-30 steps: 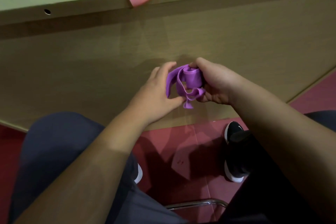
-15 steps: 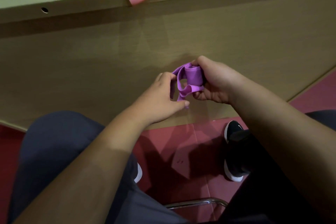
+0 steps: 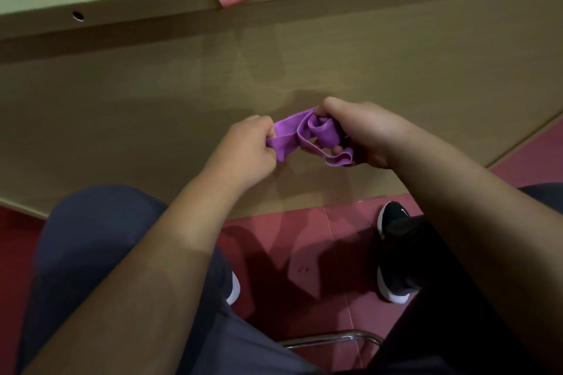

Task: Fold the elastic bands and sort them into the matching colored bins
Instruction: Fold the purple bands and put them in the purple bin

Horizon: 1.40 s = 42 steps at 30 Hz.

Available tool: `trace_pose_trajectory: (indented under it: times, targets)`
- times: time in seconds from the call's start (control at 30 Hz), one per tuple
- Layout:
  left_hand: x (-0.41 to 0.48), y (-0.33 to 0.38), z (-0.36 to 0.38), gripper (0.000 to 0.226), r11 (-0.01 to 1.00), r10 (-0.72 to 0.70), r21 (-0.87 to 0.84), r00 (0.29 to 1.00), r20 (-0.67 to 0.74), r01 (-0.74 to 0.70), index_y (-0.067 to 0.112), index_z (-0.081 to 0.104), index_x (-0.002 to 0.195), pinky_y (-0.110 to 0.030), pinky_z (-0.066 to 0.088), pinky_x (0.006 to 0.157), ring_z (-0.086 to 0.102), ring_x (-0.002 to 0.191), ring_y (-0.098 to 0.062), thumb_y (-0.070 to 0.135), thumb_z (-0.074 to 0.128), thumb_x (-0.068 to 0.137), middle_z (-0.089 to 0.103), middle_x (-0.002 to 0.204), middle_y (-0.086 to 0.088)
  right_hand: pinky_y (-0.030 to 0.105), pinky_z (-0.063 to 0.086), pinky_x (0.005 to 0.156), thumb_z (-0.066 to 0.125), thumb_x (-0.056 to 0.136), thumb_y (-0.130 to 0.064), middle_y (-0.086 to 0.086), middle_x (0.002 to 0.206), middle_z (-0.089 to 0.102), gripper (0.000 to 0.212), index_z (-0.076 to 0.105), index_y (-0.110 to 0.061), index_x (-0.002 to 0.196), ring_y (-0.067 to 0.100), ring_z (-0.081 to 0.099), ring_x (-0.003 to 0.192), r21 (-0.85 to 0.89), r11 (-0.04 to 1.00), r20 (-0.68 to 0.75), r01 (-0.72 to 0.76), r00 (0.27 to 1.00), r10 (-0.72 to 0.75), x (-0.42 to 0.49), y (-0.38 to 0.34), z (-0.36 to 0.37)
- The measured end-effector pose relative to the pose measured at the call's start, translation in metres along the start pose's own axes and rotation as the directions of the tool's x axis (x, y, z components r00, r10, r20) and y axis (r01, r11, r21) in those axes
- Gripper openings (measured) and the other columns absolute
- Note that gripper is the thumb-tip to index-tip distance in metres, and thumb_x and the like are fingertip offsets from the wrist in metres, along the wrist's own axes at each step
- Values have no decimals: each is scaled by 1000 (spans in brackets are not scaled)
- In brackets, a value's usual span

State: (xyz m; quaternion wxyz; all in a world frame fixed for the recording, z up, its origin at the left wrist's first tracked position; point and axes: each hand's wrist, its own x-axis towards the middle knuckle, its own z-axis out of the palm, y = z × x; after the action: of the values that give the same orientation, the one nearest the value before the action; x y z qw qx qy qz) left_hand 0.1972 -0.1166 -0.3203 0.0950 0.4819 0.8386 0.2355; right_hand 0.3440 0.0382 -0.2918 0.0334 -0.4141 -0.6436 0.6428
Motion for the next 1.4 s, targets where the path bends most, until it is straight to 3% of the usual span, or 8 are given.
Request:
trace_pose_trajectory:
  times: [0.27, 0.43, 0.53, 0.7, 0.83, 1.0, 1.23, 1.4]
  targets:
    - [-1, 7, 0, 24, 999, -39, 8, 998, 49, 38, 21, 44, 76, -36, 28, 65, 48, 78, -24, 24, 65, 87, 50, 83, 2, 25, 35, 53, 56, 95, -32, 5, 64, 61, 16, 66, -20, 95, 22, 48, 52, -96, 991, 32, 95, 995, -93, 0, 1, -1]
    - [-4, 9, 6, 46, 998, -38, -46, 996, -82, 34, 18, 46, 71, -30, 31, 55, 50, 65, -18, 49, 67, 98, 56, 69, 1, 23, 38, 50, 56, 96, -34, 4, 66, 64, 20, 70, -19, 101, 20, 49, 53, -77, 992, 44, 99, 994, -95, -1, 0, -2]
    - [-4, 6, 7, 43, 987, -79, -149, 989, -129, 59, 14, 52, 71, -28, 34, 51, 48, 53, -12, 41, 67, 100, 57, 54, 3, 22, 38, 49, 56, 98, -34, 1, 63, 64, 22, 71, -19, 102, 19, 49, 53, -61, 994, 61, 93, 994, -89, -1, 1, -1]
    - [-4, 7, 6, 31, 986, -74, -160, 983, -168, 46, 17, 51, 82, -24, 33, 51, 46, 56, -16, 37, 66, 99, 57, 62, -1, 25, 39, 52, 55, 100, -35, 2, 62, 61, 21, 69, -19, 104, 21, 49, 53, -33, 994, 74, 99, 993, -97, -1, 2, -1]
    - [-6, 9, 1, 18, 989, 94, -98, 980, -173, -112, 25, 48, 105, -36, 44, 68, 59, 79, -21, 19, 63, 98, 63, 89, 7, 24, 39, 50, 54, 103, -32, 0, 61, 63, 21, 68, -18, 103, 20, 49, 54, -38, 994, 110, 104, 989, -99, -1, 2, 0]
    - [-6, 11, -4, 44, 964, 256, -43, 963, -89, -261, 42, 55, 127, -37, 50, 79, 61, 106, -20, 9, 59, 97, 53, 122, 16, 29, 39, 58, 57, 98, -34, 4, 66, 65, 24, 74, -18, 101, 23, 49, 58, 28, 997, 125, 73, 989, -75, 5, 5, -2]
    - [-1, 3, -4, 34, 930, 323, -131, 934, -155, -344, 36, 72, 117, -39, 54, 89, 65, 104, -10, 11, 68, 95, 61, 111, 18, 31, 40, 59, 57, 97, -34, 10, 74, 64, 29, 75, -15, 109, 23, 52, 55, 145, 989, 122, 2, 992, -20, 11, 7, -7]
    - [1, 1, -2, 37, 921, 347, -130, 924, -159, -368, 28, 77, 116, -34, 54, 86, 66, 99, -10, 2, 67, 92, 67, 112, 12, 34, 45, 66, 50, 101, -41, 7, 73, 71, 31, 72, -20, 104, 22, 56, 56, 48, 999, 112, -10, 994, 4, 10, 6, -4]
